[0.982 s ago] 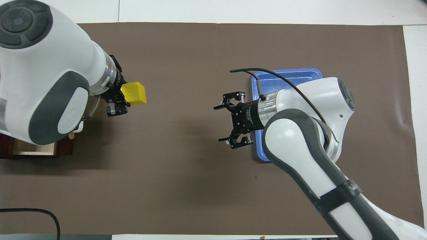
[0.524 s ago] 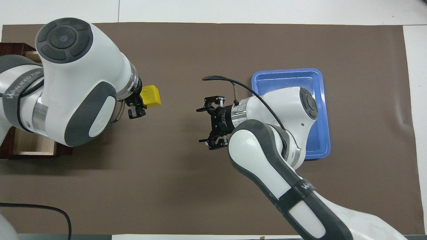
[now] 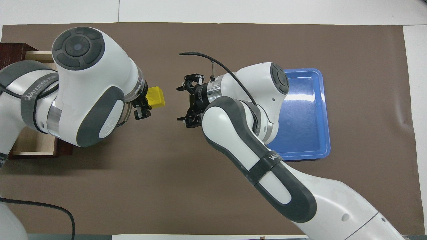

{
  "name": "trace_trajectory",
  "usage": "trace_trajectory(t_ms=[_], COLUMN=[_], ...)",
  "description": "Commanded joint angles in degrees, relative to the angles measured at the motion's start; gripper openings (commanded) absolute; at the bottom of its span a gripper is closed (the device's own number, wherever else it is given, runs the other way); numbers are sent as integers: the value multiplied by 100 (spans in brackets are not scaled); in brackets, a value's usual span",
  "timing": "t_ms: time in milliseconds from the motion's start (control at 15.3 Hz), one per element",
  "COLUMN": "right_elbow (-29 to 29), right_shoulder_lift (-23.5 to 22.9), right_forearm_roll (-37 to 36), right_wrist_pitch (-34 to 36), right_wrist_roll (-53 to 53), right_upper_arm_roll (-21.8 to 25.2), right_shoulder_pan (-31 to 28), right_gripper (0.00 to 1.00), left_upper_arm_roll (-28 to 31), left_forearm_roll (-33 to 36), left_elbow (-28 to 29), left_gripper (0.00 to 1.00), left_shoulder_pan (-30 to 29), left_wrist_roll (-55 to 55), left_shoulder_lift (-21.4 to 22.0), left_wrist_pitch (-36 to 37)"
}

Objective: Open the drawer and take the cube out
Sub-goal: 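Grasp the yellow cube with the right gripper from the left gripper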

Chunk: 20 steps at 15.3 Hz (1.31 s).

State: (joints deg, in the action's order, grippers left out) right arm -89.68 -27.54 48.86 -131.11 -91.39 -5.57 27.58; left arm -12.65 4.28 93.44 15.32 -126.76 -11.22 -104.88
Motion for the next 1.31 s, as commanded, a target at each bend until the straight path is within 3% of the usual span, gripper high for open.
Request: trace_trajectory(t_ms=[0,393,1244], right_elbow=[959,1040,1216], right_shoulder_lift=[-541,-542,-595], right_forearm_roll=[-315,-834,-887], right_wrist_pitch=[419,754,736], right_wrist_roll=[-440,-538,-810], right_upper_arm_roll=[12,3,3], right_shoulder_pan=[-7,107,301], right_gripper=[100,100,100], left_upper_arm_roll=[87,87,87], left_forearm_roll=[-59,-50,-33], left_elbow=[157,219,394], left_gripper=[0,0,0], left_shoulder_pan=[138,182,252], left_wrist_roll=[-68,-59,46], left_shoulder_lift=[94,94,164], left_wrist_pitch=[-112,-164,-208])
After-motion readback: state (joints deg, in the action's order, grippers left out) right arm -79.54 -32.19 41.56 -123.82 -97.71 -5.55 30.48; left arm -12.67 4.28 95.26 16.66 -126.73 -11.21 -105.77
